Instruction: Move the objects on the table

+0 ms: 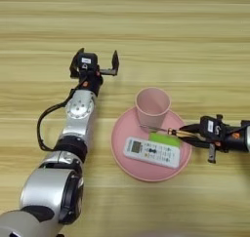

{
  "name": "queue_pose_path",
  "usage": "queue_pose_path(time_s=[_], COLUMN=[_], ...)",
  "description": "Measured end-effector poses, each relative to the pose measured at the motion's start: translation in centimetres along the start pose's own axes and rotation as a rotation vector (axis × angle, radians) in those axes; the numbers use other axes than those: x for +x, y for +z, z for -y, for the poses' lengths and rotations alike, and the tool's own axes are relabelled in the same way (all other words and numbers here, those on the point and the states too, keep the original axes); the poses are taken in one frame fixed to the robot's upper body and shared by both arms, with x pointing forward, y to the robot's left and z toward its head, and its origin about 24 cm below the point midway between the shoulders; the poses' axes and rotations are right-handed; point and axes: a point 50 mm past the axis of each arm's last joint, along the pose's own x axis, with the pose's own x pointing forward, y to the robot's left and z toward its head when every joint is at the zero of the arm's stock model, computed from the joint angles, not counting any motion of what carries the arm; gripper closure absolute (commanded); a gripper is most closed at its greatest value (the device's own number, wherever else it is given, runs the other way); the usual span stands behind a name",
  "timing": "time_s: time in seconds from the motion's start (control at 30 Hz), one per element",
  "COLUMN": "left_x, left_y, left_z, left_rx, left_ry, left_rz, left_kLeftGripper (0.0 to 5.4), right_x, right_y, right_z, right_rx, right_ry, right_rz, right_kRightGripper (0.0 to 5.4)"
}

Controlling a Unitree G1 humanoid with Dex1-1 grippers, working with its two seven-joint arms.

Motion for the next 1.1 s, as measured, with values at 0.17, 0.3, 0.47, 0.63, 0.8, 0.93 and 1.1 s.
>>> queue_pose_path(time_s=[0.17, 0.3, 0.47, 0.63, 0.8, 0.93, 1.1], left_x=[0.1, 0.2, 0.2, 0.2, 0.2, 0.2, 0.2], left_y=[0.2, 0.2, 0.2, 0.2, 0.2, 0.2, 0.2], left_z=[0.1, 0.1, 0.1, 0.1, 0.1, 0.1, 0.1], left_rx=[0.000, -0.001, -0.001, -0.001, -0.001, -0.001, -0.001], left_ry=[-0.001, -0.001, -0.001, -0.001, -0.001, -0.001, -0.001], left_rz=[0.005, 0.005, 0.006, 0.006, 0.006, 0.006, 0.006], left_kLeftGripper=[0.00, 0.00, 0.00, 0.00, 0.00, 0.00, 0.00], right_x=[0.2, 0.4, 0.4, 0.6, 0.9, 1.0, 1.1], right_y=[-0.1, -0.3, -0.3, -0.3, -0.3, -0.4, -0.5], right_z=[0.2, 0.2, 0.1, -0.1, -0.3, -0.3, -0.4], right_rx=[-0.003, -0.006, -0.009, -0.010, -0.007, -0.005, 0.001], right_ry=[-0.002, 0.003, 0.007, 0.016, 0.026, 0.029, 0.031], right_rz=[-0.011, -0.022, -0.025, -0.029, -0.026, -0.025, -0.028], right_kRightGripper=[4.56, 4.56, 4.56, 4.56, 4.56, 4.56, 4.56])
